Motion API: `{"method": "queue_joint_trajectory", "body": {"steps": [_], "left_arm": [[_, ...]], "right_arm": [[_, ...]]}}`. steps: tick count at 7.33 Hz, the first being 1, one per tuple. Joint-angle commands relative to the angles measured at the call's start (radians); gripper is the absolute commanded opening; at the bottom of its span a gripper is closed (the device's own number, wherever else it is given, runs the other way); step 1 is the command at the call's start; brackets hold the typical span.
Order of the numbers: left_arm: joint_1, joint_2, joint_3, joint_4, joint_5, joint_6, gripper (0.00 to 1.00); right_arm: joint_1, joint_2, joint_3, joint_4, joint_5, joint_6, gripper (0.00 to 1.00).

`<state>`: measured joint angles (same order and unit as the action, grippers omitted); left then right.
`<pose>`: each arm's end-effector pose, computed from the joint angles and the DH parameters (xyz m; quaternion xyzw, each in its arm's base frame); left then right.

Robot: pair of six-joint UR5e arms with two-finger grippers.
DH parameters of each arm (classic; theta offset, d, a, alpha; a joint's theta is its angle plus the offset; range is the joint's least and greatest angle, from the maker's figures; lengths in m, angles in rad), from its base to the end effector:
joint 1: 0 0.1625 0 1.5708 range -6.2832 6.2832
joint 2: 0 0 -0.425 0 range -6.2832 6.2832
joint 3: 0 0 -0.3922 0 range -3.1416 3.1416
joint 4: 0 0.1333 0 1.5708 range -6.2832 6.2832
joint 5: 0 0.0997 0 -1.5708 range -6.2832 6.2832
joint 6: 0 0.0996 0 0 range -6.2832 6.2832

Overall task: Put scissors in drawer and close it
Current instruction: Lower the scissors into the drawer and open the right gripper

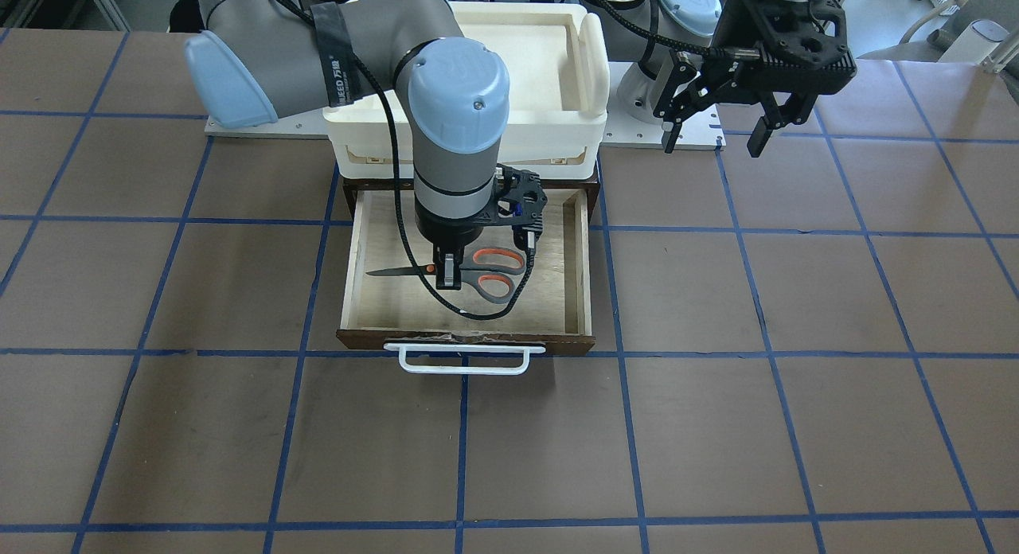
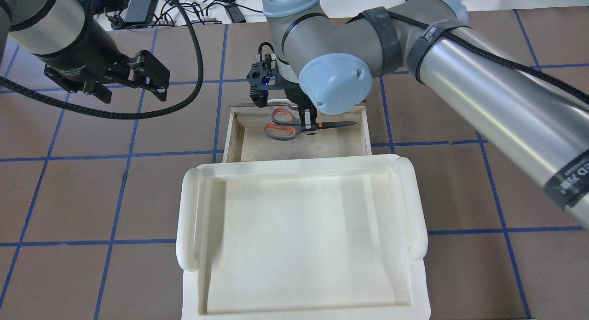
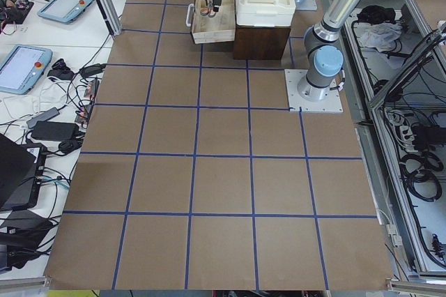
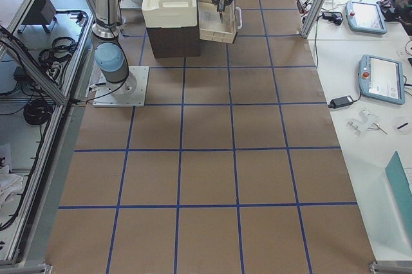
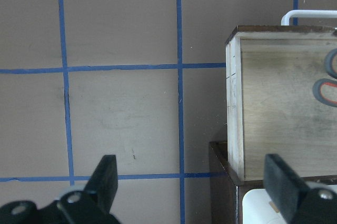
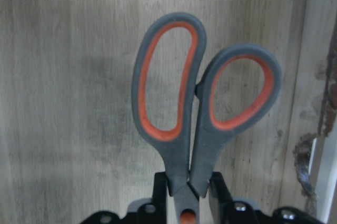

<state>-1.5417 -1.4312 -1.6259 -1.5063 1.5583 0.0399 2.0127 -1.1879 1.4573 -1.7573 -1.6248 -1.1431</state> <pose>-0.1215 -0.4488 0.5328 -0.0059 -0.9972 0.0746 0.0037 0.3842 -0.5129 0.3450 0.7120 -0.7004 -0.0482 0.0111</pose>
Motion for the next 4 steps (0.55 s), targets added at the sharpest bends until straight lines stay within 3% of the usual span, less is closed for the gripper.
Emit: {"method": "queue_joint_trajectory", "body": {"steps": [1,2,3,4], "left_arm": [[0.0,0.0,0.0,0.0,0.0,0.0,1.0],[0.0,0.002,0.0,0.0,0.0,0.0,1.0],[0.0,0.002,0.0,0.0,0.0,0.0,1.0],[0.0,0.002,0.0,0.0,0.0,0.0,1.0]], "right_arm": [[0.017,0.016,0.0,0.005,-0.013,0.023,0.0],[0.017,0.016,0.0,0.001,-0.012,0.026,0.3],[0.015,0.008,0.0,-0.005,-0.015,0.028,0.53],[0.014,0.008,0.0,-0.01,-0.013,0.028,0.99]]}}
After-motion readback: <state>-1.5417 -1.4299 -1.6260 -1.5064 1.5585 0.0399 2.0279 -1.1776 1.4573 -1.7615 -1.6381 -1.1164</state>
